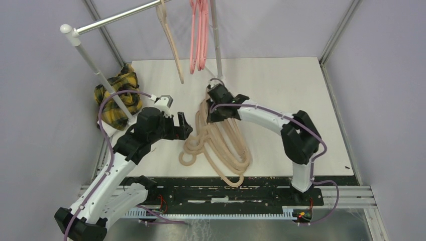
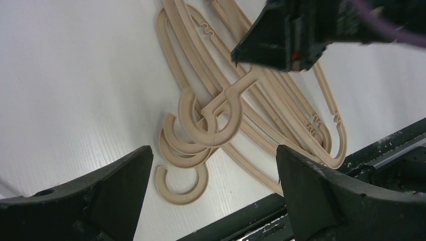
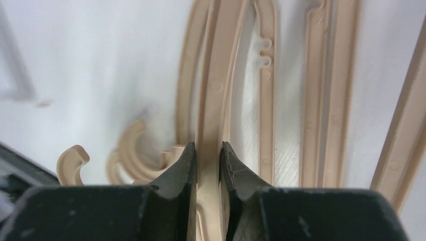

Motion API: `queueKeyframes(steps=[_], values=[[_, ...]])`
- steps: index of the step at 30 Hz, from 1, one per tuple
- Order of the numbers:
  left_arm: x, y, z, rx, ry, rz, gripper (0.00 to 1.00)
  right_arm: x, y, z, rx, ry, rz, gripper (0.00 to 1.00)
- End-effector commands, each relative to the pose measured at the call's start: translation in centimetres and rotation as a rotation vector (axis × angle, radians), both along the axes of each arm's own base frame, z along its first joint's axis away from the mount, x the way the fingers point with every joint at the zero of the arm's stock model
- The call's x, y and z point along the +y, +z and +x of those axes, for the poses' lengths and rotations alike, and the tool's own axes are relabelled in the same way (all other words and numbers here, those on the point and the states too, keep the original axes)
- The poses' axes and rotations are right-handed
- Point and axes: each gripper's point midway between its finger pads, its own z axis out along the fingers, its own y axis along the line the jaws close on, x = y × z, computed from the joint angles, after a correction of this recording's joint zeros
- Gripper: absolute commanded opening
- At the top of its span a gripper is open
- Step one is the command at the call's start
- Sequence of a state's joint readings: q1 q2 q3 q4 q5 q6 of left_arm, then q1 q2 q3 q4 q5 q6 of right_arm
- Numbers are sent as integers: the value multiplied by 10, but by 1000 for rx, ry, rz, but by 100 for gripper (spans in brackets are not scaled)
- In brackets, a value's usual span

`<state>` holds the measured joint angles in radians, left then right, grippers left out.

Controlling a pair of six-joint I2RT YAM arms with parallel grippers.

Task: Organize the hangers

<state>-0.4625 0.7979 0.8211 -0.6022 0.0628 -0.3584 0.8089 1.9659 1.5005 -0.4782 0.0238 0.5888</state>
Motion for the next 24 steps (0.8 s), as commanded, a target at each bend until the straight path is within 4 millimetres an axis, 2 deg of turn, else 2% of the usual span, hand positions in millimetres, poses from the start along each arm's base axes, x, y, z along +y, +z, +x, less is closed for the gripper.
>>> queueKeyframes(steps=[1, 3, 6, 11, 14, 18, 24], values=[[-18, 16, 7, -31, -26, -101, 99, -9, 114, 36, -128, -158, 328, 18], [-23, 20, 8, -38, -40, -125, 99, -11, 130, 48, -124, -216, 425, 18], [-31, 25, 8, -53, -66, -167, 99, -6, 142, 59, -120, -287, 515, 18], [-45, 27, 8, -88, -102, -259, 99, 24, 146, 74, -48, -351, 724, 16], [-52, 20, 5, -82, -121, -296, 99, 42, 149, 83, -6, -367, 845, 15], [-52, 1, 6, -59, -104, -277, 99, 58, 158, 88, 60, -378, 989, 14], [-57, -19, 8, -20, -100, -250, 99, 67, 186, 87, 109, -376, 1168, 12]])
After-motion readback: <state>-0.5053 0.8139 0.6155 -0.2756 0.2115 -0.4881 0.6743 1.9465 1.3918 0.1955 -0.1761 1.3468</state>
